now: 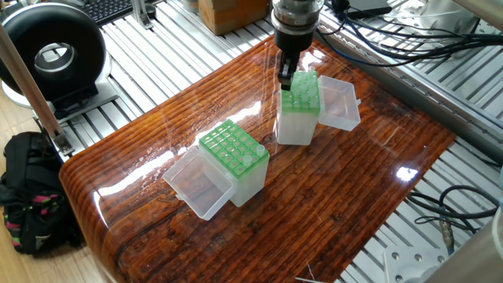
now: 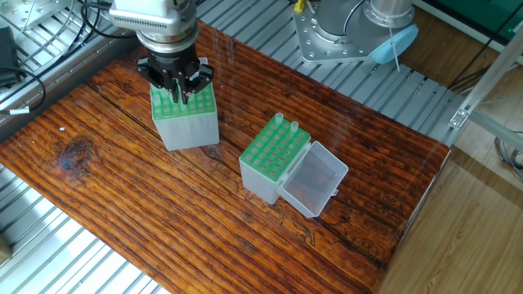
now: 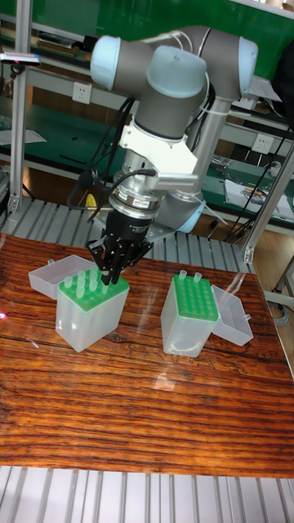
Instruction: Transfer all large pipette tips from one holder to another
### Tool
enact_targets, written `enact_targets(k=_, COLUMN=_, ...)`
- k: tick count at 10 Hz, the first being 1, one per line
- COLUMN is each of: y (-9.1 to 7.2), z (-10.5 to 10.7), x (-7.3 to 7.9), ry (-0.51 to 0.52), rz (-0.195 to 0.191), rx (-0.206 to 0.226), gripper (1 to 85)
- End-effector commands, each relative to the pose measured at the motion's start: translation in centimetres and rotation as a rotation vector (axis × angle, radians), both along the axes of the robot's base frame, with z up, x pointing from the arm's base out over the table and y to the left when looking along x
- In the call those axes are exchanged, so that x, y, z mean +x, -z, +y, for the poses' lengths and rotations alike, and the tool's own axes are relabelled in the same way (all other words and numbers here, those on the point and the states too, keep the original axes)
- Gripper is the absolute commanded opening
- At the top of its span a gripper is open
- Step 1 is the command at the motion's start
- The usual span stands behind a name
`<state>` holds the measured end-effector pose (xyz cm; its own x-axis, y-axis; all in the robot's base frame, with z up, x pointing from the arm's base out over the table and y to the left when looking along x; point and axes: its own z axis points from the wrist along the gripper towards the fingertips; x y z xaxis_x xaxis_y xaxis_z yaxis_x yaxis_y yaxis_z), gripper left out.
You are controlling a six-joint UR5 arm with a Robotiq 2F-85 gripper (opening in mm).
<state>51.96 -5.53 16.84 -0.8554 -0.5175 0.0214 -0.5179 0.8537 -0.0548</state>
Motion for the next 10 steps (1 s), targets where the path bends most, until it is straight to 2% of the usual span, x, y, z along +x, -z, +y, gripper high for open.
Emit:
enact_targets(k=1, y=-1.3, z=0.7, x=0.8, ry=0.023, rz=-0.008, rx=0.032, gripper=13.7)
enact_targets(k=4, y=-1.7, z=0.7, x=1.4, ry=0.027, rz=-0.028, rx=0.046, gripper=13.7)
enact_targets(k=10, y=-3.3, z=0.7, x=0.9, ry=0.02, rz=-0.024, rx=0.063, gripper=13.7)
